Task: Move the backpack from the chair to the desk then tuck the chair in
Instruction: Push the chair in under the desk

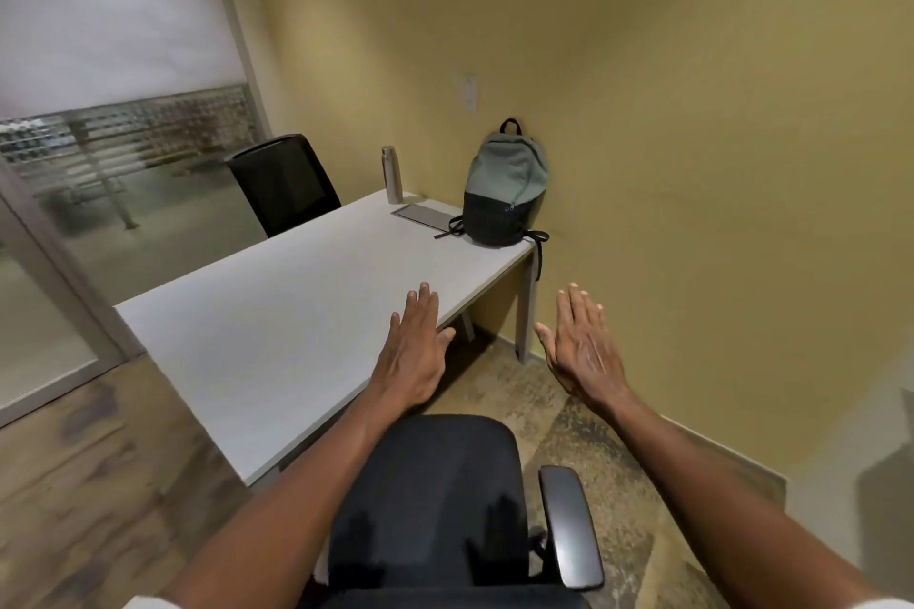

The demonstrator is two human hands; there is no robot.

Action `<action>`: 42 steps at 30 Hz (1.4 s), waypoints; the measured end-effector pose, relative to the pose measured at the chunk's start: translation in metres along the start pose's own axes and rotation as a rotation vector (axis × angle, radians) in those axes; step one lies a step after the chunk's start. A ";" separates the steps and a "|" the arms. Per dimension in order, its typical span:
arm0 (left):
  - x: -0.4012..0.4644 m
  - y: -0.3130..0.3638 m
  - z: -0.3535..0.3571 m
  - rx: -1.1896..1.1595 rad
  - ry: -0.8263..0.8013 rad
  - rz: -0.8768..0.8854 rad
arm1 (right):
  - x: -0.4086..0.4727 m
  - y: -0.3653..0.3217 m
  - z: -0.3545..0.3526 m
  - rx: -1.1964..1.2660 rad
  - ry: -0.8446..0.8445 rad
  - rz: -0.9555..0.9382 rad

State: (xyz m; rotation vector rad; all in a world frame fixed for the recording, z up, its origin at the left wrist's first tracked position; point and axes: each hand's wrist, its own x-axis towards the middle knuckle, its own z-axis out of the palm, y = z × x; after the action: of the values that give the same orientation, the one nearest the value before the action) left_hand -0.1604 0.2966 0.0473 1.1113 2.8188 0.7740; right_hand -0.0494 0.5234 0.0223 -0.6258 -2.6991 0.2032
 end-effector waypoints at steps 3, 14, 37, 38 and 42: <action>-0.026 -0.016 -0.011 0.000 -0.029 0.008 | -0.031 -0.028 -0.006 0.034 -0.010 0.035; -0.104 -0.046 -0.026 -0.005 -0.046 0.011 | -0.111 -0.075 -0.026 0.030 -0.034 0.003; -0.264 -0.103 -0.042 -0.053 -0.194 0.058 | -0.246 -0.152 -0.038 0.122 -0.164 -0.034; -0.268 -0.110 -0.044 -0.049 -0.226 0.058 | -0.250 -0.157 -0.038 0.133 -0.202 -0.052; -0.284 -0.136 -0.059 0.003 -0.331 0.078 | -0.270 -0.173 -0.040 0.192 -0.482 -0.091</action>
State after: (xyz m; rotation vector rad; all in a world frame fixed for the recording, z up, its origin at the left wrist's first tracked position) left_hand -0.0455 0.0025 -0.0089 1.2274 2.5168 0.5303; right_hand 0.1222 0.2498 0.0121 -0.4376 -3.1008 0.6564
